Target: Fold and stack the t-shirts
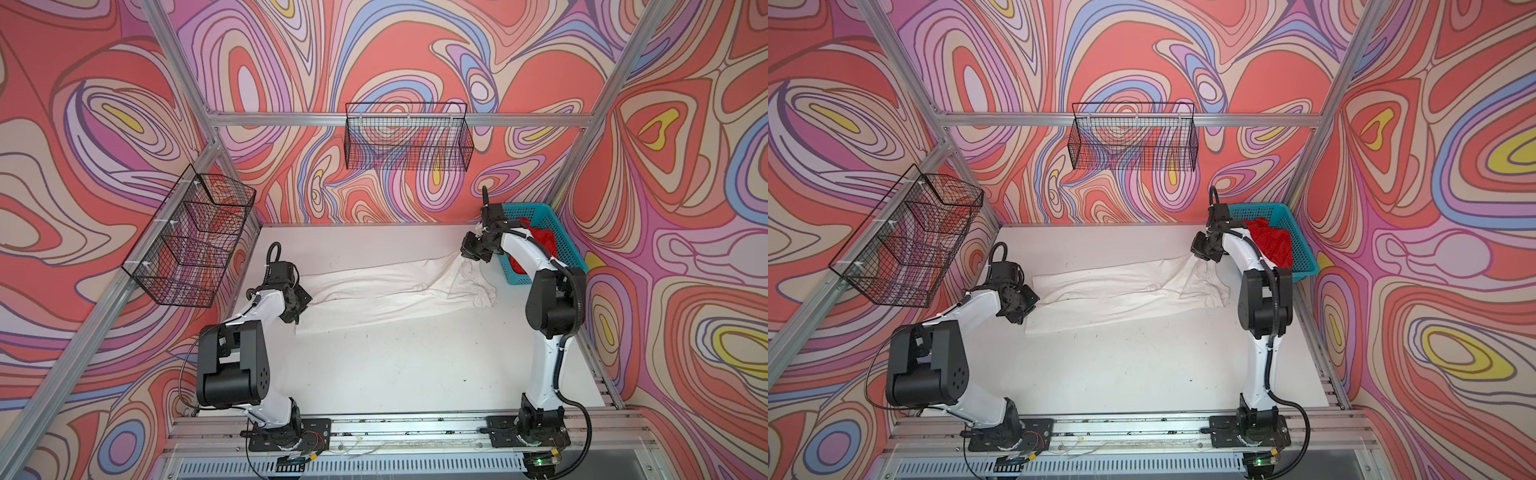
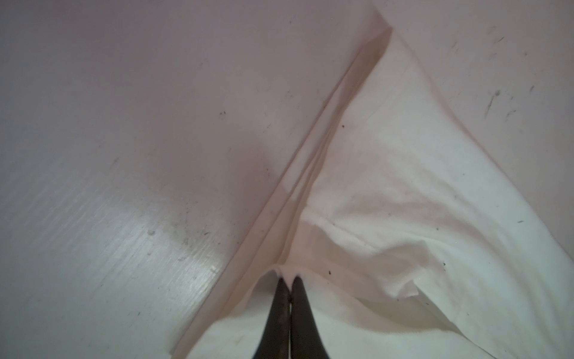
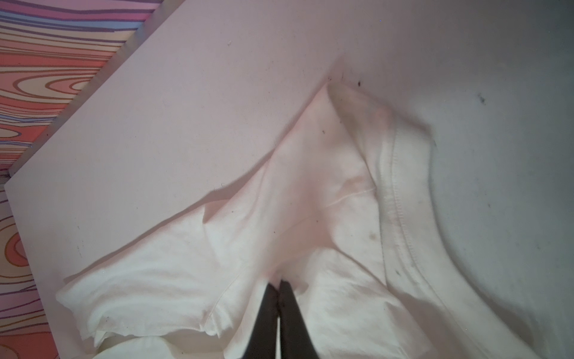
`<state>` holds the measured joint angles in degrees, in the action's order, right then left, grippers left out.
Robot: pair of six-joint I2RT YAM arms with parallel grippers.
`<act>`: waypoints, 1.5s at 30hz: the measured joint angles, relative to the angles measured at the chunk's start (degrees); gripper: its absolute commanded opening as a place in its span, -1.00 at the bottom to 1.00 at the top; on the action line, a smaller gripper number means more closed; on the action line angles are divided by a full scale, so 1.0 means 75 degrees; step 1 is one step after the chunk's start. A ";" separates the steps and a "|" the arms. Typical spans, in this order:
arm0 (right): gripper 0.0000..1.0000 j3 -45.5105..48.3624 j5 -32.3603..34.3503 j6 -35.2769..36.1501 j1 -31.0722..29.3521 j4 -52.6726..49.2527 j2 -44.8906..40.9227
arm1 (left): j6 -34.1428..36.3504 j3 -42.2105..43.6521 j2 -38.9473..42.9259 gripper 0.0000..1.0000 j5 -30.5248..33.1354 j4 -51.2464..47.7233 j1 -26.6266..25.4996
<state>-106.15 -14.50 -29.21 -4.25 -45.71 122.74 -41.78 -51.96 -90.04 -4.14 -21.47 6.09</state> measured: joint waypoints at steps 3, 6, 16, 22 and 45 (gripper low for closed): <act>-0.58 -0.0032 -0.0108 0.0003 0.0003 0.0055 0.0178 | 0.0000 0.0000 -0.0052 -0.67 0.0073 0.0000 0.0000; -0.17 -0.0262 -0.0224 0.0064 0.0006 0.0032 0.0484 | 0.0020 0.0000 -0.0079 -0.19 0.0210 -0.0017 0.0003; 0.21 0.0673 -0.0271 0.0306 -0.0076 0.0157 -0.0047 | 0.0029 0.0000 0.0245 0.35 0.0571 -0.0437 -0.0003; 0.23 0.2620 -0.0527 0.0000 -0.0676 0.0522 -0.1023 | 0.0020 -0.0003 0.0804 0.44 0.0618 -0.0705 -0.0175; 0.14 0.3273 -0.1058 -0.0845 -0.1405 0.1539 -0.0997 | -0.0044 0.0090 0.1008 0.46 0.0615 -0.0883 -0.0335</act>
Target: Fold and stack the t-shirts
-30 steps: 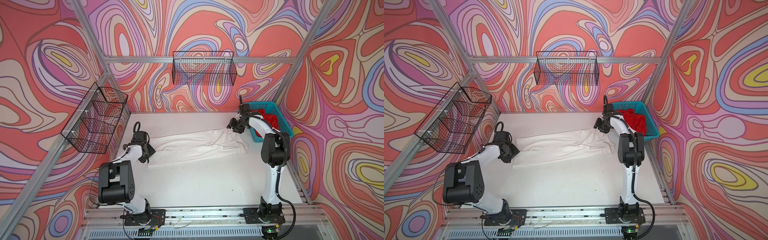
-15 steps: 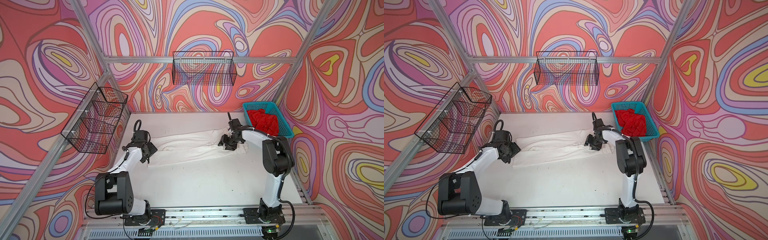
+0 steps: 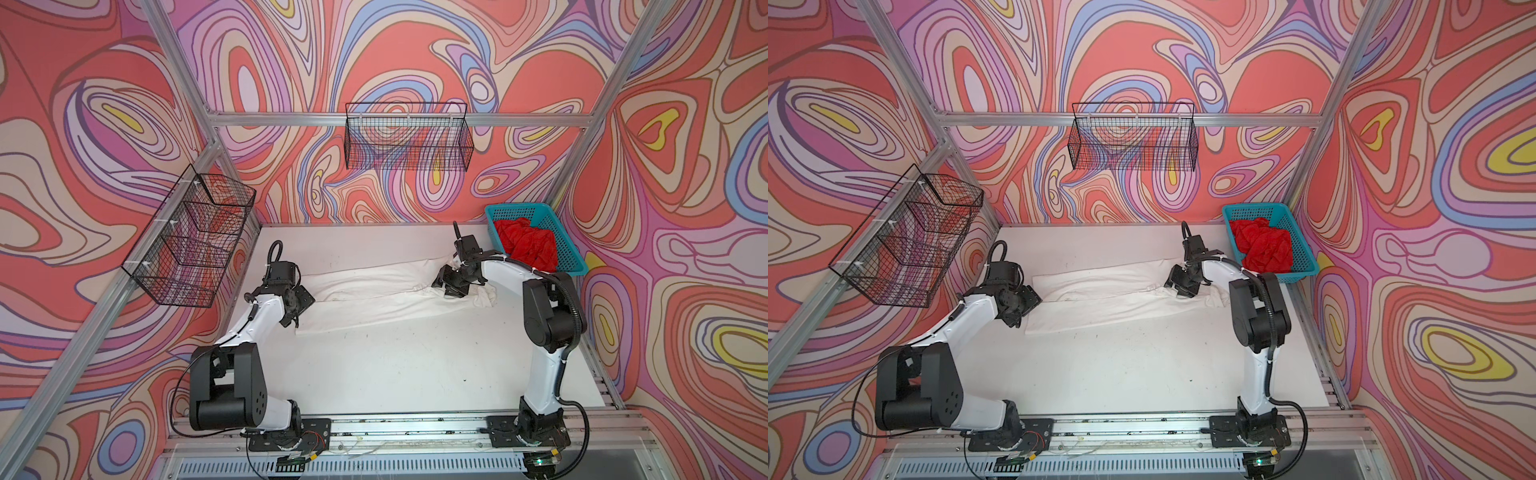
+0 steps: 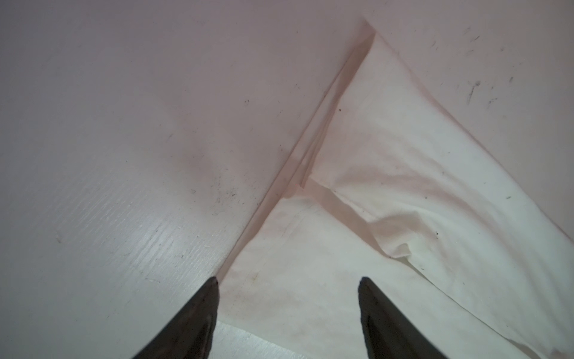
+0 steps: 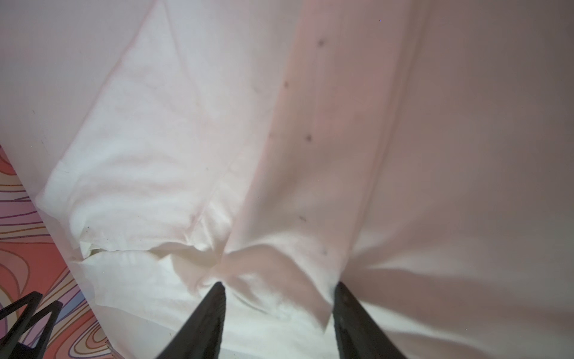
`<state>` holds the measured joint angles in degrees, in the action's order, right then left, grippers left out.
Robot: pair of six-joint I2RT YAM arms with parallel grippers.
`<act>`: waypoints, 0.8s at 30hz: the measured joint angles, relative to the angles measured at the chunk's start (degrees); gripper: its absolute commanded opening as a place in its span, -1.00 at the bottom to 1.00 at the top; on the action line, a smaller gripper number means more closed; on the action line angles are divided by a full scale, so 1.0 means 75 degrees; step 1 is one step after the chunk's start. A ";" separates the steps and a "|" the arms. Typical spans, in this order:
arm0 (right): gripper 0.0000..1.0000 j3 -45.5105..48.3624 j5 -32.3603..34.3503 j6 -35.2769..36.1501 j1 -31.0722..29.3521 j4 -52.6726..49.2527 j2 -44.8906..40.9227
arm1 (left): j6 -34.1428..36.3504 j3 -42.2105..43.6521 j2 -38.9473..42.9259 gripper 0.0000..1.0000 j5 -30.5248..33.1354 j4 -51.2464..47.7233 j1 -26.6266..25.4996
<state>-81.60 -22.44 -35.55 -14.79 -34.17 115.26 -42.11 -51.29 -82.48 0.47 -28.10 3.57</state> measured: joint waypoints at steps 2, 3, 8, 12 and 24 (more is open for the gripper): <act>0.14 -0.0187 -0.0070 -0.0064 -0.0096 0.0020 0.0105 | -0.0012 0.0055 0.0000 0.47 0.0000 -0.0003 0.0000; 0.14 -0.0338 -0.0108 -0.0114 -0.0152 0.0023 0.0184 | -0.0012 0.0073 0.0000 0.47 0.0000 -0.0006 0.0000; 0.14 -0.1303 -0.0254 -0.0219 -0.0481 0.0073 0.0635 | -0.0012 0.0096 0.0038 0.47 0.0000 -0.0006 0.0000; 0.16 -0.2273 -0.0332 -0.0143 -0.0761 0.0041 0.1174 | -0.0015 0.0119 0.0172 0.47 0.0000 -0.0017 0.0000; 0.22 -0.3255 0.0195 0.0746 -0.0691 -0.0860 0.1355 | 0.0000 0.0035 0.0347 0.48 -0.0032 -0.0137 -0.0443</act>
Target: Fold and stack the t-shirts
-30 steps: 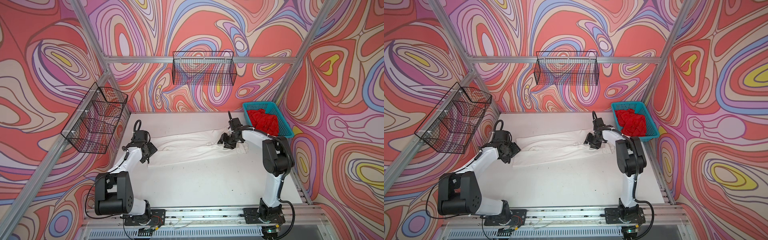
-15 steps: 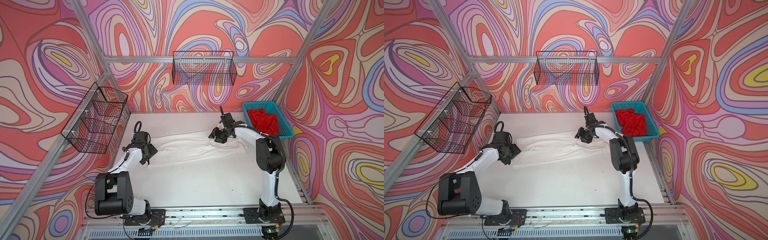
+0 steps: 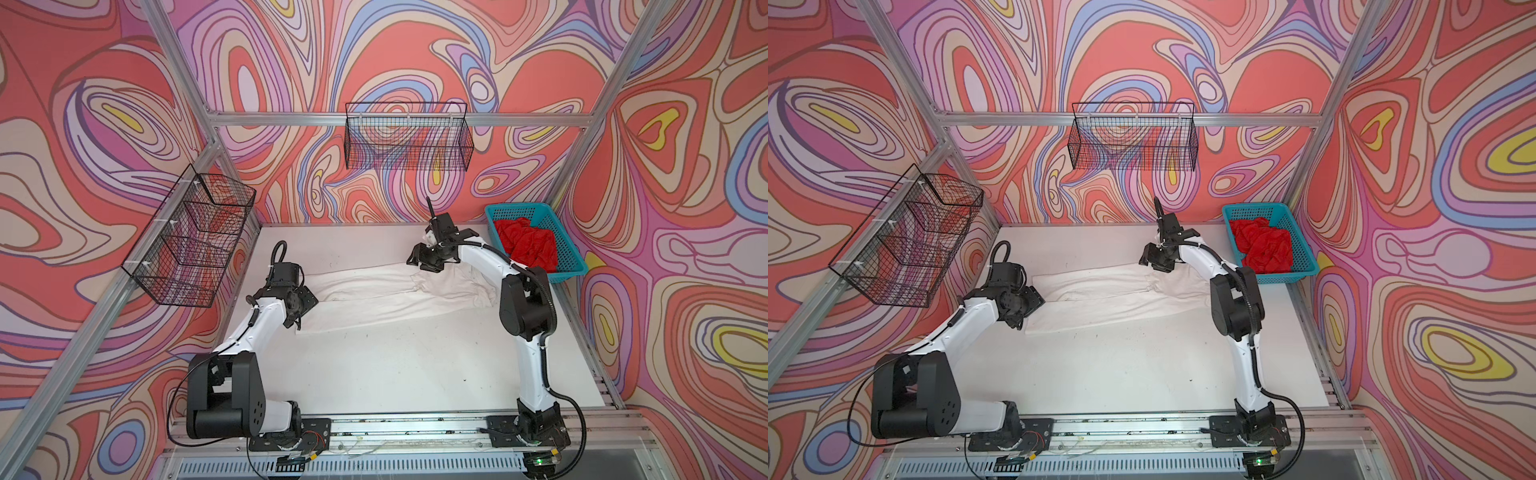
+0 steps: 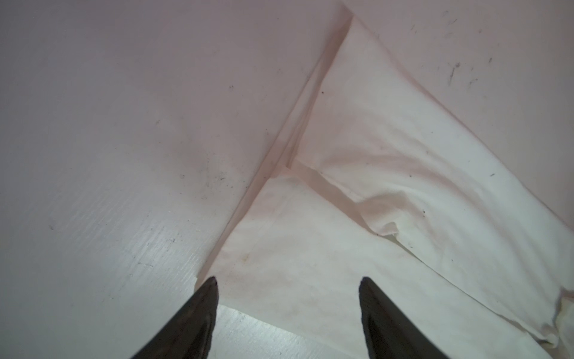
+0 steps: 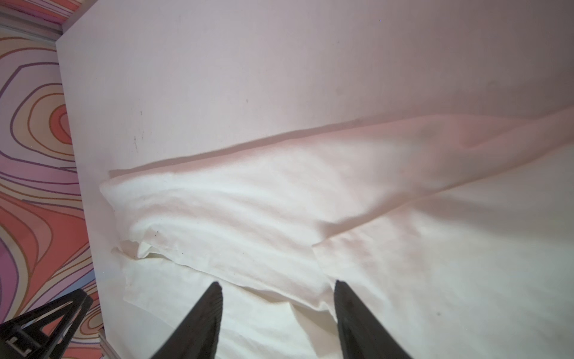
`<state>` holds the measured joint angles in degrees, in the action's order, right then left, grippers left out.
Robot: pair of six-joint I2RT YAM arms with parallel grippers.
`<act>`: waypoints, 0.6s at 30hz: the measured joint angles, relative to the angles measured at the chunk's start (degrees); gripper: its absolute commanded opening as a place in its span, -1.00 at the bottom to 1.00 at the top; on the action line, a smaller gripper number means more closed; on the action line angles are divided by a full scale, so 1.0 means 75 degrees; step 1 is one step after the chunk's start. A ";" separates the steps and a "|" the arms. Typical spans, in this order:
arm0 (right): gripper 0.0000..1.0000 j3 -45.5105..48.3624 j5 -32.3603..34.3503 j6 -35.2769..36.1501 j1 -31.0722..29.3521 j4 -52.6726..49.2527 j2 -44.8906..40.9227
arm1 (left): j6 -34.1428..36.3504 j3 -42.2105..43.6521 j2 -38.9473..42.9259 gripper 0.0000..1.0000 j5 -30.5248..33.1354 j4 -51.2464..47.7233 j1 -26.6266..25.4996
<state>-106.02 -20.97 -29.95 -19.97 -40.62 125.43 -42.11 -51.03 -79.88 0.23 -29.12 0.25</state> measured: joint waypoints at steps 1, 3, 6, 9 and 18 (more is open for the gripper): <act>0.22 0.0216 0.0055 0.0026 0.0093 -0.0020 -0.0160 | 0.0009 -0.0064 -0.0023 0.47 -0.0029 -0.0035 -0.0119; 0.20 0.0828 0.0172 0.0067 0.0367 -0.0152 -0.0627 | 0.0015 -0.0248 -0.0166 0.46 -0.0111 -0.0055 -0.0373; 0.18 0.1667 0.0318 0.0134 0.0868 -0.0382 -0.1314 | 0.0015 -0.0478 -0.0507 0.45 -0.0283 -0.0032 -0.0685; 0.14 0.2433 0.0507 0.0221 0.1373 -0.0592 -0.1967 | 0.0017 -0.0513 -0.0886 0.43 -0.0472 0.0000 -0.0863; 0.01 0.4080 0.1072 0.0350 0.1786 -0.0731 -0.2766 | 0.0283 -0.0627 -0.2066 0.42 -0.0737 0.0006 -0.0901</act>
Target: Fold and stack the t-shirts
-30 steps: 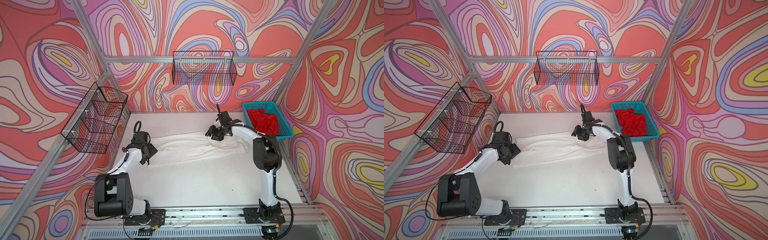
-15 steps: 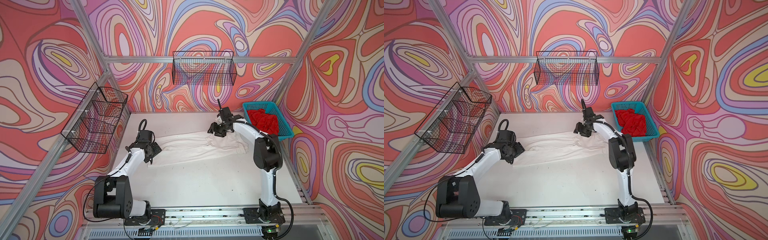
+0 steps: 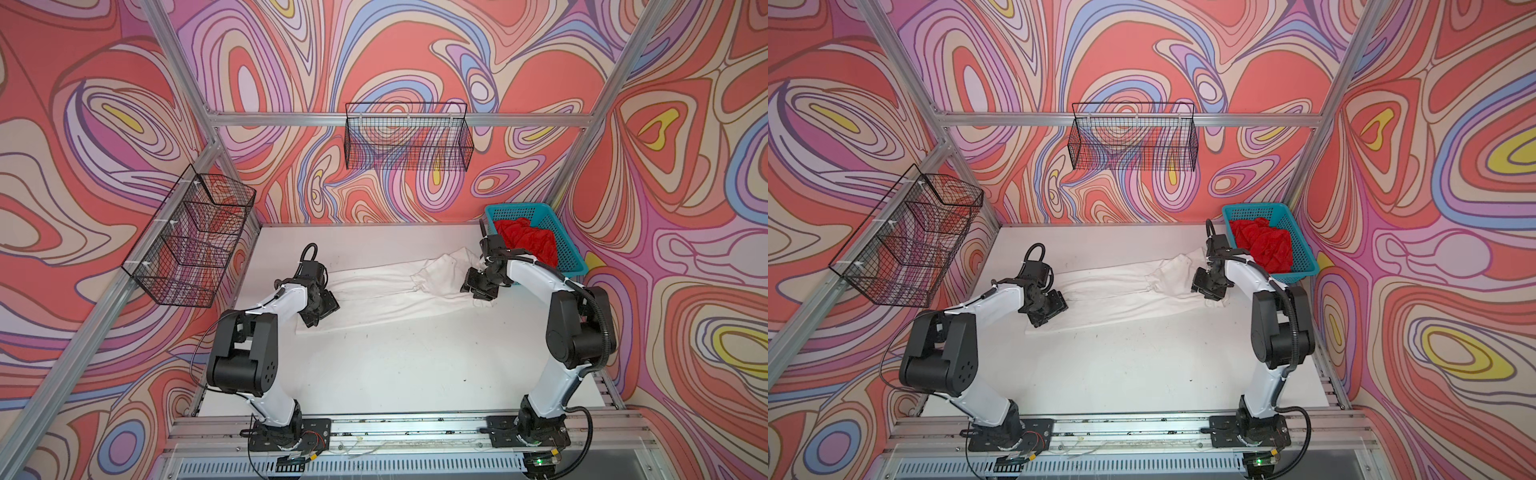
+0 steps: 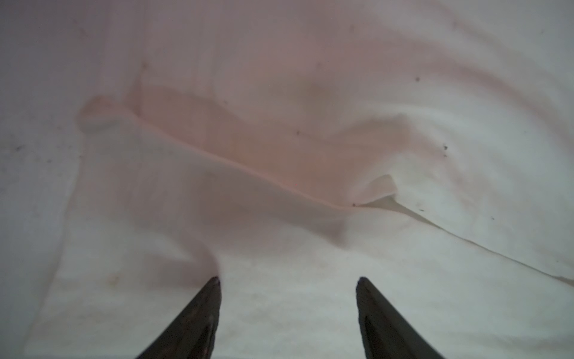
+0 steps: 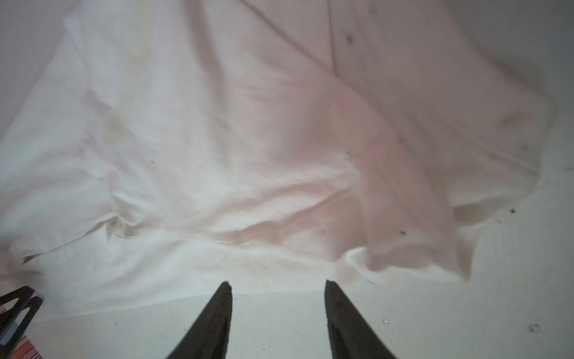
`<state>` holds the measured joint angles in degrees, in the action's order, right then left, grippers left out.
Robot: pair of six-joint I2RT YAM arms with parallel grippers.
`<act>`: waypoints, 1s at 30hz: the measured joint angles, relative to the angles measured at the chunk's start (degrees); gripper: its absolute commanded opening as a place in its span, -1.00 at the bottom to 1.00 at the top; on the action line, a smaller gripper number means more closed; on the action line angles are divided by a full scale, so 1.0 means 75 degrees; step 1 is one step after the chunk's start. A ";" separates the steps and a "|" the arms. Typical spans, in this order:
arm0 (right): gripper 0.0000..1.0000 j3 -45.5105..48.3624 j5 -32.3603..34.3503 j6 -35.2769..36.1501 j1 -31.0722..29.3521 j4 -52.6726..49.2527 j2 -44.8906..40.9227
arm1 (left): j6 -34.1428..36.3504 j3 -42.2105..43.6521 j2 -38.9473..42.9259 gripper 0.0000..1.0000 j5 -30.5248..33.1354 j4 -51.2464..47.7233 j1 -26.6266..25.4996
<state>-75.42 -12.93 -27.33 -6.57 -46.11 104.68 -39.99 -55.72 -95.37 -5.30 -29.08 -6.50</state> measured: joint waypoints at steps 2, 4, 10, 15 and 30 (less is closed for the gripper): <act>0.00 0.0195 0.0131 -0.0006 0.0090 0.0061 0.0000 | 0.0114 -0.0032 -0.0140 0.41 0.0029 -0.0009 0.0000; 0.00 0.0297 0.0230 -0.0015 0.0178 0.0192 0.0000 | 0.0198 -0.0070 -0.0175 0.41 0.0087 -0.0003 -0.0017; 0.02 0.0391 0.0522 -0.0015 0.0379 0.0653 0.0184 | 0.0364 -0.0184 -0.0318 0.21 0.0221 -0.0096 -0.0044; 0.04 0.0405 0.0752 0.0085 0.0618 0.0787 0.0417 | 0.0452 -0.0291 -0.0434 0.04 0.0399 -0.0245 -0.0041; 0.14 0.0297 0.1131 0.0472 0.0702 0.0618 0.0603 | 0.0533 -0.0259 -0.0373 0.13 0.0423 -0.0326 0.0026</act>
<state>-73.19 -4.45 -23.79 -1.30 -41.47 109.21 -35.99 -57.67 -98.17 -2.13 -31.53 -6.31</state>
